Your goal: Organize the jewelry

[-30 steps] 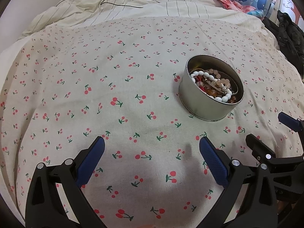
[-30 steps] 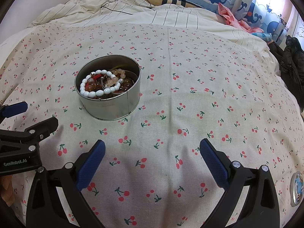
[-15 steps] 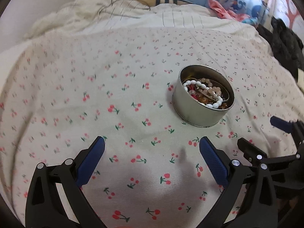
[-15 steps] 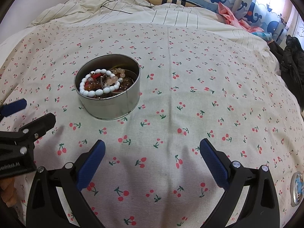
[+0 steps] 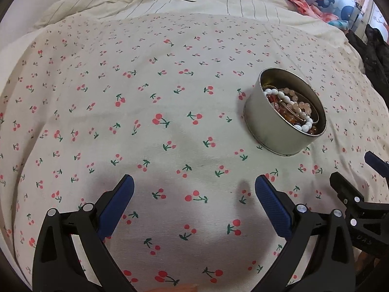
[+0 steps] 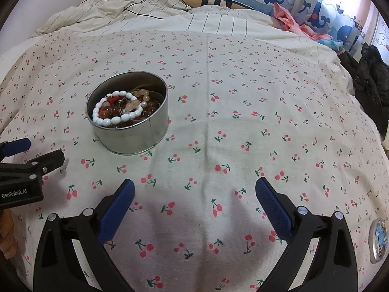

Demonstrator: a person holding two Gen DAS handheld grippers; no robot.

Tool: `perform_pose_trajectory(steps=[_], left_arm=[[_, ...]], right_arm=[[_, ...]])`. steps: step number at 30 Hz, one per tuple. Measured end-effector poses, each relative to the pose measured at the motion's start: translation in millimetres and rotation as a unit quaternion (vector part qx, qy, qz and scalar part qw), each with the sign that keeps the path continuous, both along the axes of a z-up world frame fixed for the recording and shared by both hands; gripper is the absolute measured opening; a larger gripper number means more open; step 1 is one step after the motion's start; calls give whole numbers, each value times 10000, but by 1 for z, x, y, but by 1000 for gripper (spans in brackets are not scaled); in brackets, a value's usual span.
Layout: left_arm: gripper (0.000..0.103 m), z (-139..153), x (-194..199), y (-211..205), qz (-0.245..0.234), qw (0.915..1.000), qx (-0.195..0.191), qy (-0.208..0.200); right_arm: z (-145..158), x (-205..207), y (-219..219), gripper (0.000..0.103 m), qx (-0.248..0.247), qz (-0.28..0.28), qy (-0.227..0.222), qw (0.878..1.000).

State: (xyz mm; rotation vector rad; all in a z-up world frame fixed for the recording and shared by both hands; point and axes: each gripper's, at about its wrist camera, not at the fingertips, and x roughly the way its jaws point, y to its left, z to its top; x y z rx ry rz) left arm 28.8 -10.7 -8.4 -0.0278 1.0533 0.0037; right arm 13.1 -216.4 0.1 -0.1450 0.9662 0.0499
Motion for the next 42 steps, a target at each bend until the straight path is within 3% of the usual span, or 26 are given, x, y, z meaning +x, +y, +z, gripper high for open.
perform_pose_trajectory(steps=[14, 42], left_arm=[[96, -4, 4, 5, 42, 10000, -39, 35], [96, -9, 7, 1, -21, 10000, 11, 65]], right_arm=[[4, 9, -27, 95, -17, -368, -86, 9993], [-1, 11, -24, 95, -105, -266, -31, 9996]])
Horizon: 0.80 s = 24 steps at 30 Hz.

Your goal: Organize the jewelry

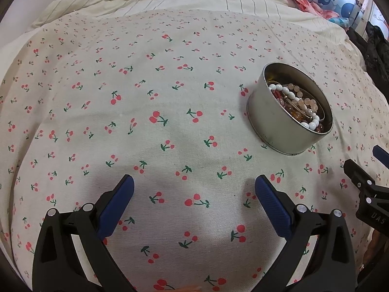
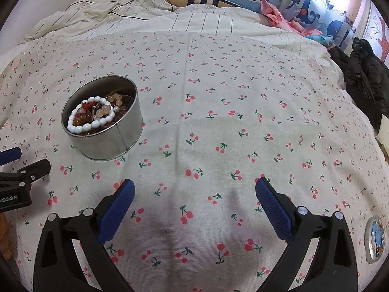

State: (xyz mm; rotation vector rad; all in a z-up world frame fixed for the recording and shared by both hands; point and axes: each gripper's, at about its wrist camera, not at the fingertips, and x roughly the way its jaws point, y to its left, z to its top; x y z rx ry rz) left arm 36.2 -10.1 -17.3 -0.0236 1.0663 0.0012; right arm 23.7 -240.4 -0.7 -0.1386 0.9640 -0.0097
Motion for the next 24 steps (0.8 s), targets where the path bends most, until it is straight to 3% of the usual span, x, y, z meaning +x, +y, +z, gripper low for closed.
perform_pose_trajectory(steps=[24], left_arm=[[96, -1, 1, -1, -8, 10000, 8, 28]], right_arm=[[-2, 0, 4, 95, 0, 23, 25, 10000]])
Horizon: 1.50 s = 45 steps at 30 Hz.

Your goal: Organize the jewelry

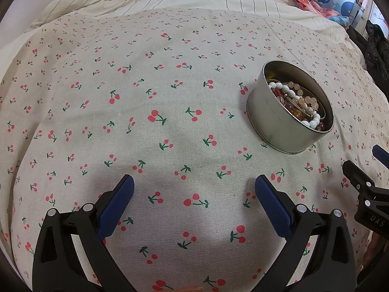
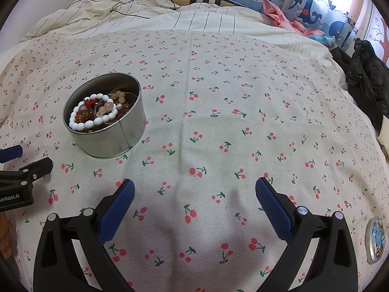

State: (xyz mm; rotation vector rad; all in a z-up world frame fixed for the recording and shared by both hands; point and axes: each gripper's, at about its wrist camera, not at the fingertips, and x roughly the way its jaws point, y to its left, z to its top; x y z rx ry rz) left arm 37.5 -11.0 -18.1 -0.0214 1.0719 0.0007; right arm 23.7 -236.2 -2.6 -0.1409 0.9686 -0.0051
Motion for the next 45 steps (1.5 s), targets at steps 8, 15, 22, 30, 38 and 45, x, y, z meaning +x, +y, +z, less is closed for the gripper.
perform_pose_trajectory(steps=[8, 15, 22, 30, 38, 45], left_arm=[[96, 4, -5, -2, 2, 9996, 153, -250], [96, 18, -18, -15, -260, 9951, 491, -814], [96, 15, -10, -8, -131, 9974, 388, -600], [96, 14, -8, -5, -86, 9978, 392, -536], [96, 13, -7, -5, -87, 9979, 385, -510], [96, 12, -7, -5, -78, 9981, 371, -484]], right_arm=[[-2, 0, 3, 95, -2, 41, 19, 10000], [-2, 0, 1, 95, -1, 50, 21, 10000], [-1, 0, -2, 95, 12, 49, 16, 10000], [-1, 0, -2, 95, 15, 54, 26, 10000], [-1, 1, -2, 95, 10, 56, 25, 10000], [-1, 0, -2, 95, 15, 55, 29, 10000]])
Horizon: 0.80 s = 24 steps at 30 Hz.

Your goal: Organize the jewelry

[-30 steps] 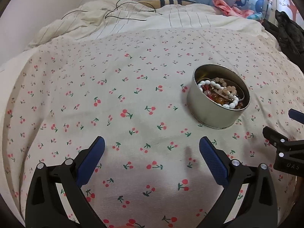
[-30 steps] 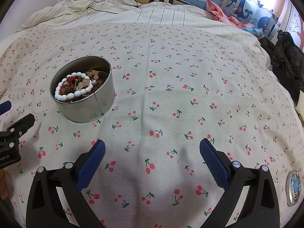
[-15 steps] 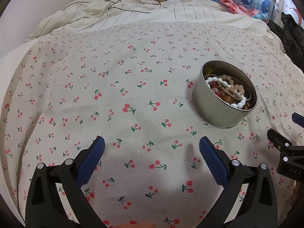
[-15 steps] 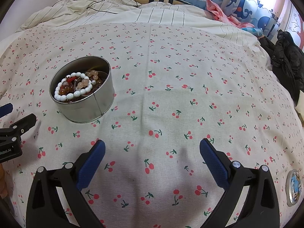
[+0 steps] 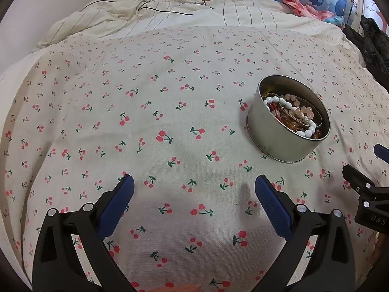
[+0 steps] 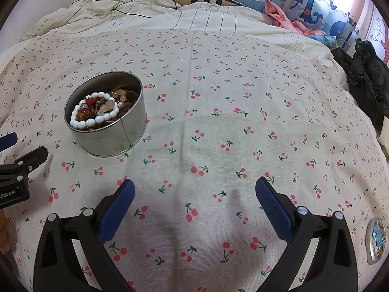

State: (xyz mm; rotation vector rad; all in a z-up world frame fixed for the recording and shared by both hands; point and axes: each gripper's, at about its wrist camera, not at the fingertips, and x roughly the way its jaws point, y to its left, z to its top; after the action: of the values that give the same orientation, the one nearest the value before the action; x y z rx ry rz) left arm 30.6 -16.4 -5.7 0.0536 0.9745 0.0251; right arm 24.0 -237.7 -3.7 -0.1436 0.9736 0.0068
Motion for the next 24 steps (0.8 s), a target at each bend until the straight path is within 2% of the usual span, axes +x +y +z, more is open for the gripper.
perform_pose_trajectory(steps=[24], left_arm=[[96, -3, 1, 0, 6, 10000, -15, 67]], right_arm=[[-1, 0, 1, 95, -5, 17, 8, 10000]])
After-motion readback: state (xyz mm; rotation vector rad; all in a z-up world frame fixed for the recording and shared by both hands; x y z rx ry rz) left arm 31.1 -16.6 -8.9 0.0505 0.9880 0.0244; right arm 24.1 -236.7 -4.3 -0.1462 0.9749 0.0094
